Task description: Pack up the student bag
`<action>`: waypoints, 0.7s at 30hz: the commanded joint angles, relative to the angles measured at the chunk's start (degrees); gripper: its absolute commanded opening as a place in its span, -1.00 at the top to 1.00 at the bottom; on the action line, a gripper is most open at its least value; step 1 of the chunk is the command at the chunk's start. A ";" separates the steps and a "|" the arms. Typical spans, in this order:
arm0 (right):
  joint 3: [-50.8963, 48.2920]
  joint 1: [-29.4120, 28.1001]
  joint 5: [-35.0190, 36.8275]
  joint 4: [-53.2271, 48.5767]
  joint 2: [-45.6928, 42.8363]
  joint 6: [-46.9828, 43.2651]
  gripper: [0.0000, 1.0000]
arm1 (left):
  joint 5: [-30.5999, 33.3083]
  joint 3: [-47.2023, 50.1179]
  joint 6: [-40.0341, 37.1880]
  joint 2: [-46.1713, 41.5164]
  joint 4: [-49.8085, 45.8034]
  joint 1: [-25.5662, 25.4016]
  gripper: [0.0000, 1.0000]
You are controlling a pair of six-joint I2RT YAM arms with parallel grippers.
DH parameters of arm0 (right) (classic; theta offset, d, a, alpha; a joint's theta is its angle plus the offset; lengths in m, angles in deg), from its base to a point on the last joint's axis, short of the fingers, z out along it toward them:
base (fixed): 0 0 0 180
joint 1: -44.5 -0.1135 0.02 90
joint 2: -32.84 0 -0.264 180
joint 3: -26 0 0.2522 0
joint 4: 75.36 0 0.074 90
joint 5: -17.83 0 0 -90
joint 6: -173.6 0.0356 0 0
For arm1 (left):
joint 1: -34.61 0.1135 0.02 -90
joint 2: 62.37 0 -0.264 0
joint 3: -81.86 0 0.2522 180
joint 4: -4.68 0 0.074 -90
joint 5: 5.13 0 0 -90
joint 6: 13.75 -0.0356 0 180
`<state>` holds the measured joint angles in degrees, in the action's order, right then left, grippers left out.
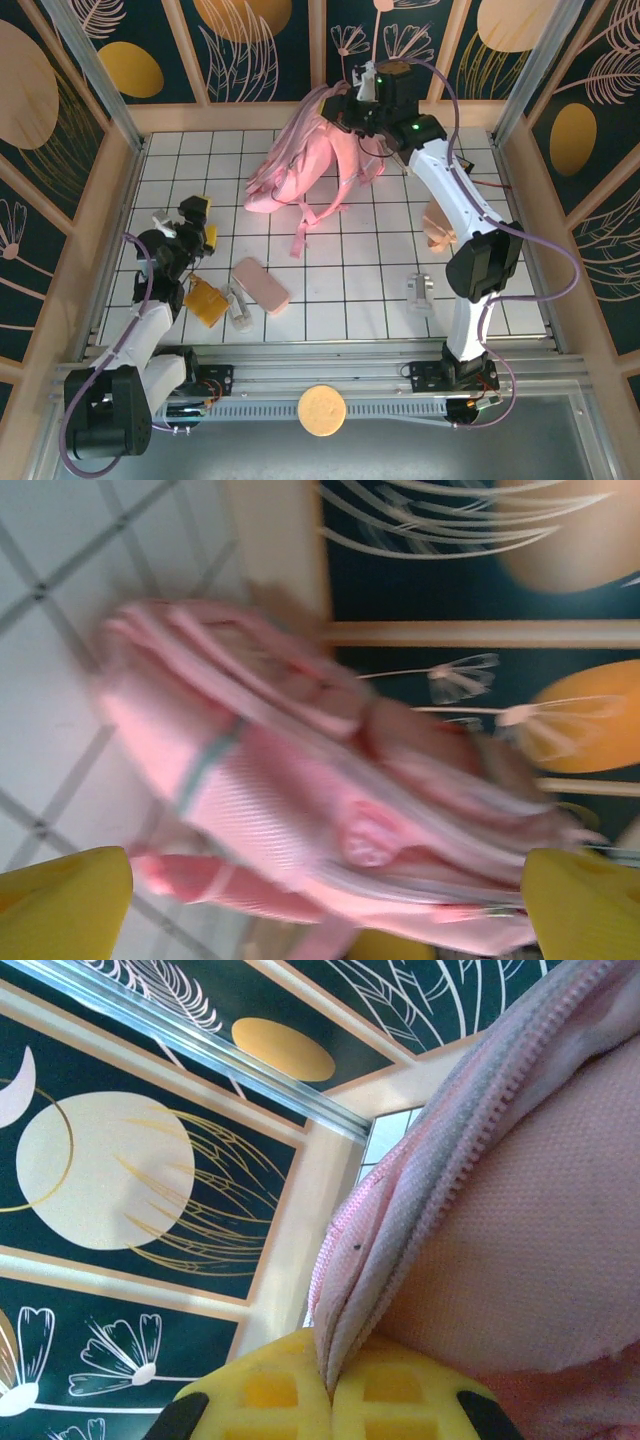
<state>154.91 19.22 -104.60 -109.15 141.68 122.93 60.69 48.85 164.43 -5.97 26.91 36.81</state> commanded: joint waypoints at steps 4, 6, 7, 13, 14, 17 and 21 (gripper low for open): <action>-1.24 -2.67 -0.45 6.47 -2.82 0.17 1.00 | 1.51 3.06 16.18 8.09 22.01 -7.35 -0.98; -1.24 -2.93 -0.60 6.82 -2.71 0.60 1.00 | 2.91 1.83 16.44 11.66 24.27 -10.58 -0.98; -1.22 -3.11 -0.62 6.91 -2.69 0.61 1.00 | 3.70 1.52 16.94 13.24 25.98 -11.71 -0.98; -2.72 -4.15 -0.75 6.98 -3.60 0.73 1.00 | 5.99 -1.94 17.63 21.81 31.95 -14.40 -0.98; -3.36 -4.29 -0.84 7.11 -3.79 0.78 1.00 | 6.27 -2.57 17.68 23.08 32.59 -14.54 -0.98; -6.51 -4.51 -1.35 8.99 -5.03 1.92 1.00 | 6.87 -4.77 17.76 26.76 34.53 -15.06 -0.97; -9.78 -4.52 -2.74 11.90 -6.26 3.95 1.00 | 7.09 -8.44 18.07 32.53 36.34 -16.69 -0.93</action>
<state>146.21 15.77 -104.14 -104.89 139.08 125.18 66.85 43.08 180.71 23.67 52.90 21.27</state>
